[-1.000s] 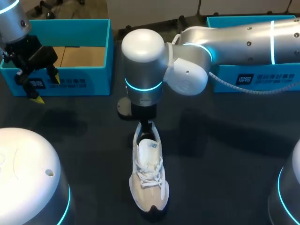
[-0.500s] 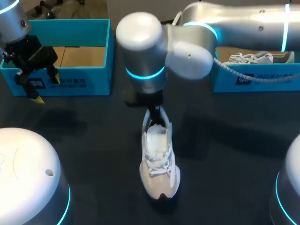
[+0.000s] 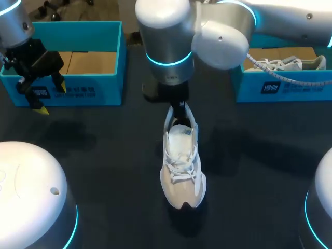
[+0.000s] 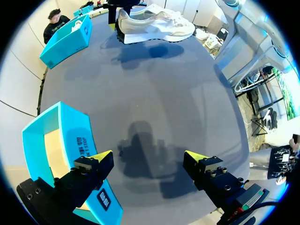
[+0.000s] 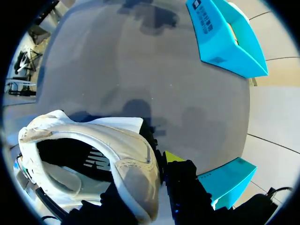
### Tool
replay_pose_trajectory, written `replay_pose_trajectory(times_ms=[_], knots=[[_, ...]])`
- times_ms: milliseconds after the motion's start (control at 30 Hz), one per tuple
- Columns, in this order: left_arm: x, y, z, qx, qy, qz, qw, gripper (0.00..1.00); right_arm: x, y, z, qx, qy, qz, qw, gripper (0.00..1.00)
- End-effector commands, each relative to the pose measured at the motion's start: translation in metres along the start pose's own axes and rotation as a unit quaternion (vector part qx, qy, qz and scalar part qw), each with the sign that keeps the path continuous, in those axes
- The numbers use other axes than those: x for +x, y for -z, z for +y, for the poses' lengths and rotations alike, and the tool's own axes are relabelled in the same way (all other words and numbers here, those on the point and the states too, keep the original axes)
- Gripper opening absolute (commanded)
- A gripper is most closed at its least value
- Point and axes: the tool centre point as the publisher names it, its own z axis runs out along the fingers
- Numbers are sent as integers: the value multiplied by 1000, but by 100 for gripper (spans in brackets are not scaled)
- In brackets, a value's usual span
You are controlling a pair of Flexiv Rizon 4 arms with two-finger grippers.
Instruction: Take the shoe out of the shoebox, open the shoe tongue, remove and reinsert the insole, then place the shoe into the shoebox
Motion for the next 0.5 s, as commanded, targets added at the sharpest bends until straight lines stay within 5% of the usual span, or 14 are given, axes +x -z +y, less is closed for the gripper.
replay_pose_trajectory(times_ms=[33,133,500], knots=[[0,1,0,-1,0,1,1000,100,0,0,-1,-1,1,0,1000,0],[0,1,0,-1,0,1,1000,100,-12,9,-17,-4,-10,-20,1000,0],[0,1,0,-1,0,1,1000,100,-105,77,-110,-16,20,-51,998,0]])
